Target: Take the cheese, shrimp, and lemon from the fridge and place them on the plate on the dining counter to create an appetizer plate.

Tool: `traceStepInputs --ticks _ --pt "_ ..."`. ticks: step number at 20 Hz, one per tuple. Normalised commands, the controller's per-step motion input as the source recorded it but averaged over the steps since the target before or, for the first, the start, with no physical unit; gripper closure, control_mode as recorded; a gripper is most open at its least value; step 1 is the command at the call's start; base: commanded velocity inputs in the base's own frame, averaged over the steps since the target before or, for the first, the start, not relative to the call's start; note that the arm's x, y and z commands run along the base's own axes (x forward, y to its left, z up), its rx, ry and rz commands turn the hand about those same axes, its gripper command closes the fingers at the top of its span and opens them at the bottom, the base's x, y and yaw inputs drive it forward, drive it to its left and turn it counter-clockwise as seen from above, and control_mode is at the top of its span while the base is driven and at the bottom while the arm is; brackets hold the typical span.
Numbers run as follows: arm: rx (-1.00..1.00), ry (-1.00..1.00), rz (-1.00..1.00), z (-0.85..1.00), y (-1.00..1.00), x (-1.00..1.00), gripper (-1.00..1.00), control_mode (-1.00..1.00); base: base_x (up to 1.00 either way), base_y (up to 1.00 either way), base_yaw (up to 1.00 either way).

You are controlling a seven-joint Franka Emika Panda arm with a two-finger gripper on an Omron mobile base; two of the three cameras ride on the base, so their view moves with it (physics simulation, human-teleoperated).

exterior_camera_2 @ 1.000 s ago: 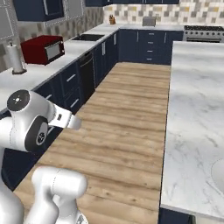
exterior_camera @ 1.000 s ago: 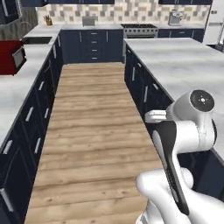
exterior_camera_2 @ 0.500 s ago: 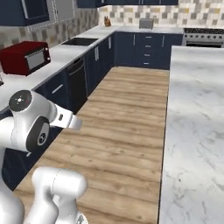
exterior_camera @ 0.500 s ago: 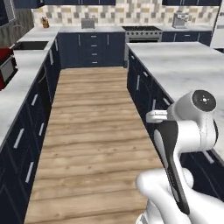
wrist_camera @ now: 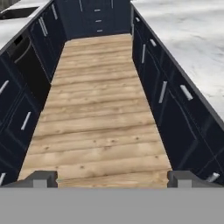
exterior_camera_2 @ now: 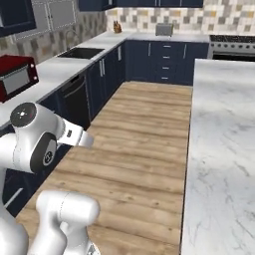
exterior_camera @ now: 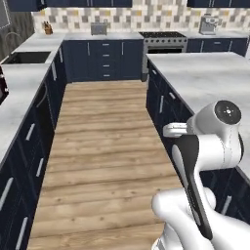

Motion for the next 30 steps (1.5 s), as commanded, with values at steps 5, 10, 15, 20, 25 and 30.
traceStepInputs --ticks 5,10,15,20,25,30 --pt "0.00 0.00 0.00 0.00 0.00 0.00 -1.00 1.00 1.00 0.00 0.00" --pt "0.00 0.00 0.00 0.00 0.00 0.00 -1.00 1.00 1.00 0.00 0.00" --pt "0.00 0.00 0.00 0.00 0.00 0.00 -1.00 1.00 1.00 0.00 0.00" --pt "0.00 0.00 0.00 0.00 0.00 0.00 -1.00 1.00 1.00 0.00 -0.02" --pt "0.00 0.00 0.00 0.00 0.00 0.00 -1.00 1.00 1.00 0.00 -0.05" --pt "0.00 0.00 0.00 0.00 0.00 0.00 -1.00 1.00 1.00 0.00 -0.04"
